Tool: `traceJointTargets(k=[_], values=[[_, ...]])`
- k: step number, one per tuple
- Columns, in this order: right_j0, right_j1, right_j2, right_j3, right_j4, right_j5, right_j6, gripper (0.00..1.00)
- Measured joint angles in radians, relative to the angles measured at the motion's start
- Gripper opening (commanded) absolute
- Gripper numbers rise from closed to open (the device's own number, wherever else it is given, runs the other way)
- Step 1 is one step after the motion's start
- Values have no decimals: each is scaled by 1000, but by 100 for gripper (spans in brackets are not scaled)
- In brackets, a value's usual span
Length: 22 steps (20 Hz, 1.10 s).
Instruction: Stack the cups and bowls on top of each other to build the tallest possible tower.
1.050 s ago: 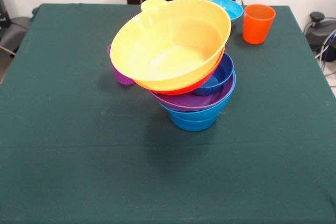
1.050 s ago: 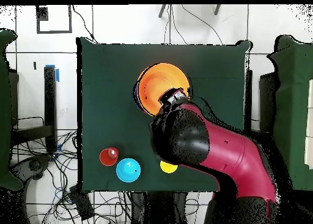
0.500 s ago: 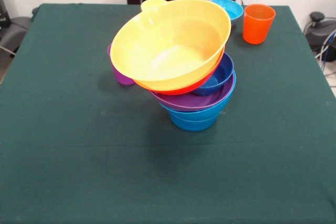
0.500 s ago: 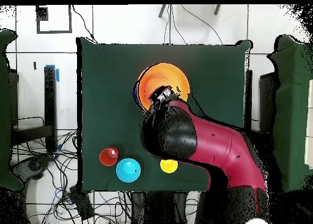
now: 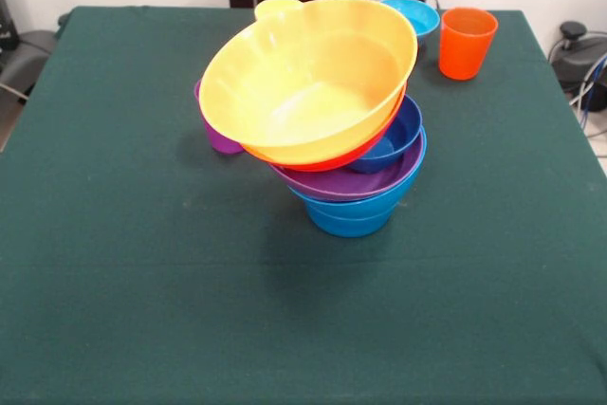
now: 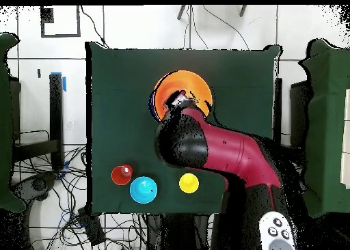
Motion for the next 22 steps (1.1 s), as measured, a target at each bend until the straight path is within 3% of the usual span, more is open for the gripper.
traceJointTargets(k=[4, 12, 17, 22], values=[[0, 70, 9, 0, -31, -90, 0, 100], [0, 178, 10, -1, -54, -151, 0, 100], [0, 206, 10, -1, -54, -153, 0, 100], [-1, 182, 10, 3, -54, -153, 0, 100]])
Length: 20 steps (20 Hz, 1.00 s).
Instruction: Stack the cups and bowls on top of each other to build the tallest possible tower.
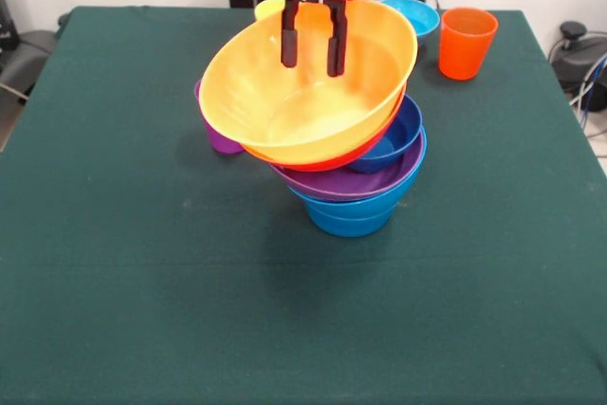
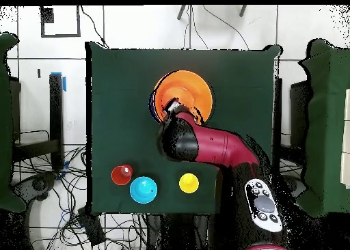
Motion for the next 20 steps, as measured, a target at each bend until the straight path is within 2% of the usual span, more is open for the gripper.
traceJointTargets(k=[5, 12, 20], values=[[-8, -53, 7, 5, 0, 8, 0, 100], [-26, -177, 19, 19, 0, 96, 0, 100], [5, -277, 15, 60, 0, 153, 0, 100]])
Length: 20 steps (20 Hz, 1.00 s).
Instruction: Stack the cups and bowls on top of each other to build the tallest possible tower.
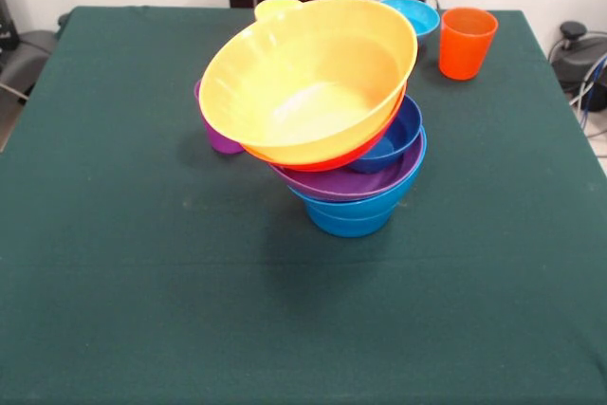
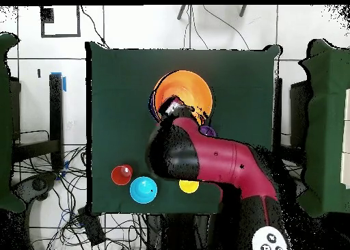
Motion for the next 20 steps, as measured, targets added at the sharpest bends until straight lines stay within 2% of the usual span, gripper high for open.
traceJointTargets(k=[3, 10, 15, 20], values=[[44, -16, -15, 4, 0, 0, 0, 100], [229, -5, -96, -8, 4, 1, 0, 100], [334, 44, -158, -37, 38, 1, 7, 100], [393, 114, -211, -75, 85, 0, 24, 100]])
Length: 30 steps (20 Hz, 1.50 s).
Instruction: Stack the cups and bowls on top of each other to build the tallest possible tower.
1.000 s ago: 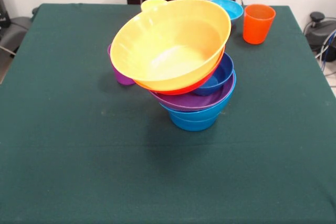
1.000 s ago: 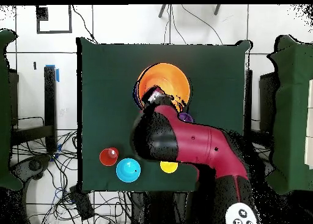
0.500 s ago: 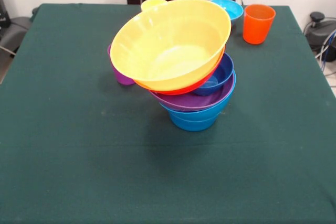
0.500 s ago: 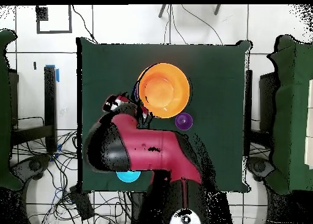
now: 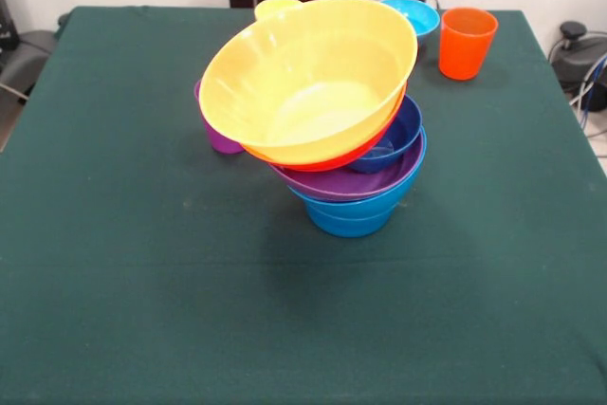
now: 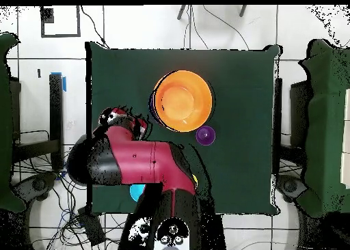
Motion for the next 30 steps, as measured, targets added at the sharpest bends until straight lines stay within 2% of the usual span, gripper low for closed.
traceJointTargets(k=[6, 8, 16, 23, 30], values=[[22, 98, -50, -46, 46, -34, 15, 100], [23, 149, -70, -64, 61, -78, 16, 100], [35, 256, -118, -76, 91, -212, 16, 100], [90, 270, -171, -75, 135, -221, 16, 100], [194, 221, -251, -75, 187, -150, 16, 100]])
